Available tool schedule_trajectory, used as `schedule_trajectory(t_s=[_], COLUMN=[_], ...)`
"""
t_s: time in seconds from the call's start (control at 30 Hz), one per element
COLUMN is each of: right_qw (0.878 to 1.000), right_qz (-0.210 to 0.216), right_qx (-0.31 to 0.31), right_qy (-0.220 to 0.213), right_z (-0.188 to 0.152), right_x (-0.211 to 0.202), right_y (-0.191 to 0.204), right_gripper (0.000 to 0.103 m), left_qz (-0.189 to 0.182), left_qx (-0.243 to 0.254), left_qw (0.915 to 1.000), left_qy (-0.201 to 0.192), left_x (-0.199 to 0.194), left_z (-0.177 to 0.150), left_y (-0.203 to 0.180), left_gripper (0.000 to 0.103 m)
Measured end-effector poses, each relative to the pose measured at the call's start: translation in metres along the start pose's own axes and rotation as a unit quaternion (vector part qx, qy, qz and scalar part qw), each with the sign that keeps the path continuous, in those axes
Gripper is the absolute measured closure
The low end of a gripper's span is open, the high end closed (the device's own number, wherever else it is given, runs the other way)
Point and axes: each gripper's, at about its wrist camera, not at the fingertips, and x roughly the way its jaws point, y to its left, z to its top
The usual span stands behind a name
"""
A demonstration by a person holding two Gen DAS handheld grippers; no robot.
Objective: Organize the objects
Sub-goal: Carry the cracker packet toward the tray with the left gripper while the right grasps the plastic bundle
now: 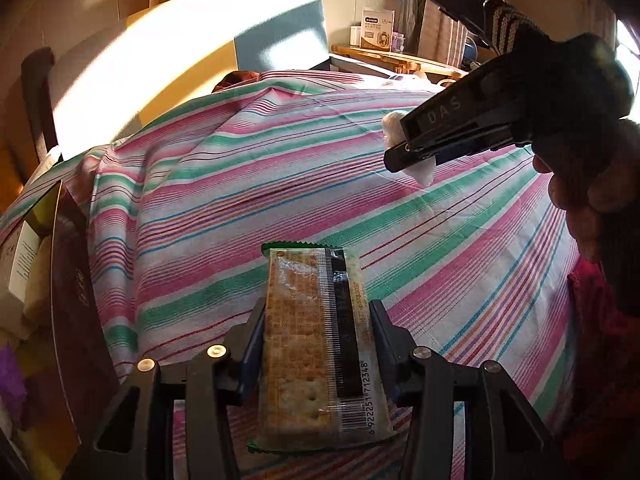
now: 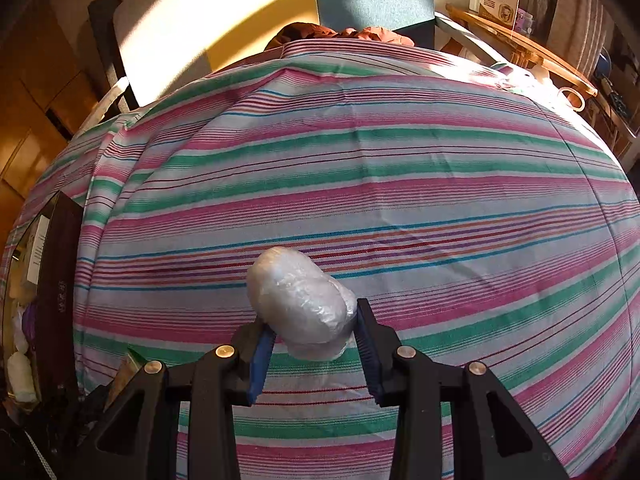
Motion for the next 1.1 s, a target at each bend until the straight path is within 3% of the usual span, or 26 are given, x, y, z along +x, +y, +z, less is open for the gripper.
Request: schedule_trajectory(t_s=[0.23, 0.6, 0.83, 1.1], right_qw=[1.000, 0.998, 0.998, 0.999], right_qz=[-0.013, -0.046, -0.049, -0.034], right_qx=[-0.017, -0.033, -0.040, -0.033], right_qy=[0.006, 0.025, 0.019, 0.002], right_z=[0.000, -0.004, -0.006, -0.006], right_x=[0.012, 0.023, 0.021, 0.012], right_y=[-0.003, 0.000, 0.005, 0.004], right_gripper=[0.065, 0.068, 0.069, 0.069], left_qz=[0.014, 0.093, 0.128, 0.143], left_qx=[-0.040, -0.095, -0.132, -0.170], left_qw=[0.9988, 0.9896, 0.9811, 0.9736], left_qy=[-0.025, -0.055, -0.060, -0.052], left_x=[-0.054, -0.127, -0.149, -0.155], left_z=[0.002, -0.012, -0.032, -0.052], left_y=[0.012, 0.062, 0.095, 0.125], left_gripper=[0.055, 0.054, 0.054, 0.054])
